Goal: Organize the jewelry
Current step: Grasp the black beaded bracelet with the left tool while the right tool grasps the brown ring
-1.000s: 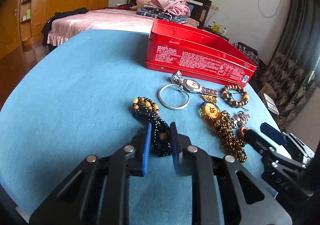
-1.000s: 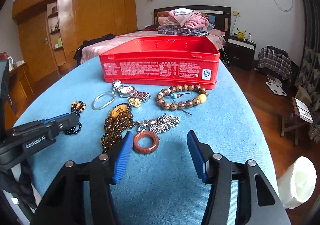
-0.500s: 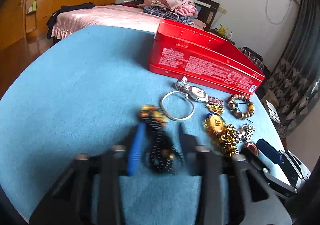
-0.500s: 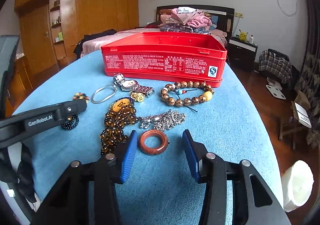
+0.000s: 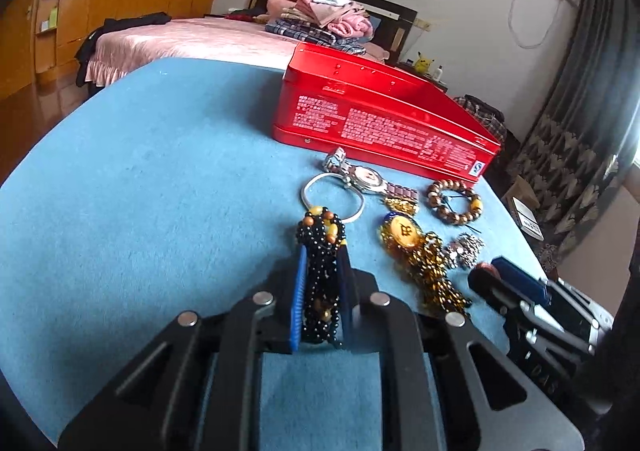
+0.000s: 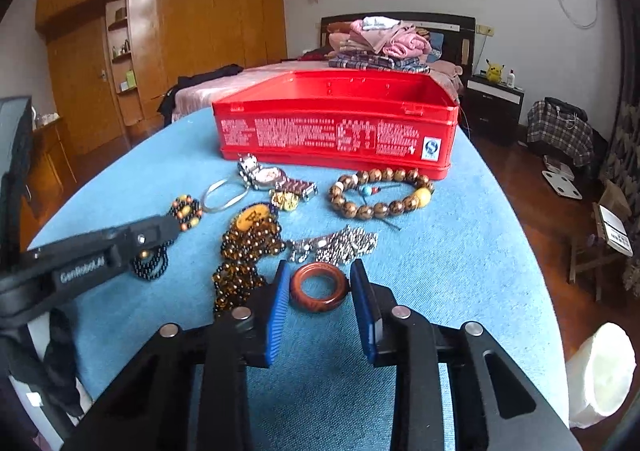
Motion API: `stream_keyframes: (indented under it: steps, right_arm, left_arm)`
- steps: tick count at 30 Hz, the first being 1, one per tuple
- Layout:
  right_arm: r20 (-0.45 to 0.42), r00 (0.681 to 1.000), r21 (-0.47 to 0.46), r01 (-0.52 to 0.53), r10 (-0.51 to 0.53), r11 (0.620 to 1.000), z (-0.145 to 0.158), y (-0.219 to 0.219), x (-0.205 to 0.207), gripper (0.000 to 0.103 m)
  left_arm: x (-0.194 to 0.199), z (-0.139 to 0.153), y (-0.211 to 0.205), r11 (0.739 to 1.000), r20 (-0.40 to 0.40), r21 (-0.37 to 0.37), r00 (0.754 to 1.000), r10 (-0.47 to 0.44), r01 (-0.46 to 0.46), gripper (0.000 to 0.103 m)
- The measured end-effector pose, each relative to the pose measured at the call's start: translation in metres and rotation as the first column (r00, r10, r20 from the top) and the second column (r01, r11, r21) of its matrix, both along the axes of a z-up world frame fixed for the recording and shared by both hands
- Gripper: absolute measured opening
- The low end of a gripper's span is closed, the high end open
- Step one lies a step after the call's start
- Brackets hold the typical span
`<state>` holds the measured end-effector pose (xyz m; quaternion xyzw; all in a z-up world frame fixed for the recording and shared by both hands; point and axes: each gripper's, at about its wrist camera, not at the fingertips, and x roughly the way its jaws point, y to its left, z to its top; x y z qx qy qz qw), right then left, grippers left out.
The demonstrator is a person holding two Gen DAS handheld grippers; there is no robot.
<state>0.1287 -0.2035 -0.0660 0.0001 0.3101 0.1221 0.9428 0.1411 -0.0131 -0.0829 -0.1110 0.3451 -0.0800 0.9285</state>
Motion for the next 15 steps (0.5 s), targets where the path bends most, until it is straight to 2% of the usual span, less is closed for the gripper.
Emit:
stream_keyframes:
  steps: [15]
  right_arm:
    - [0.040, 0.999, 0.017, 0.024, -0.025, 1.000, 0.032, -0.010, 0.009, 0.031]
  left_arm:
    - [0.006, 0.032, -0.006, 1.000, 0.086, 0.009, 0.996, -0.008, 0.008, 0.013]
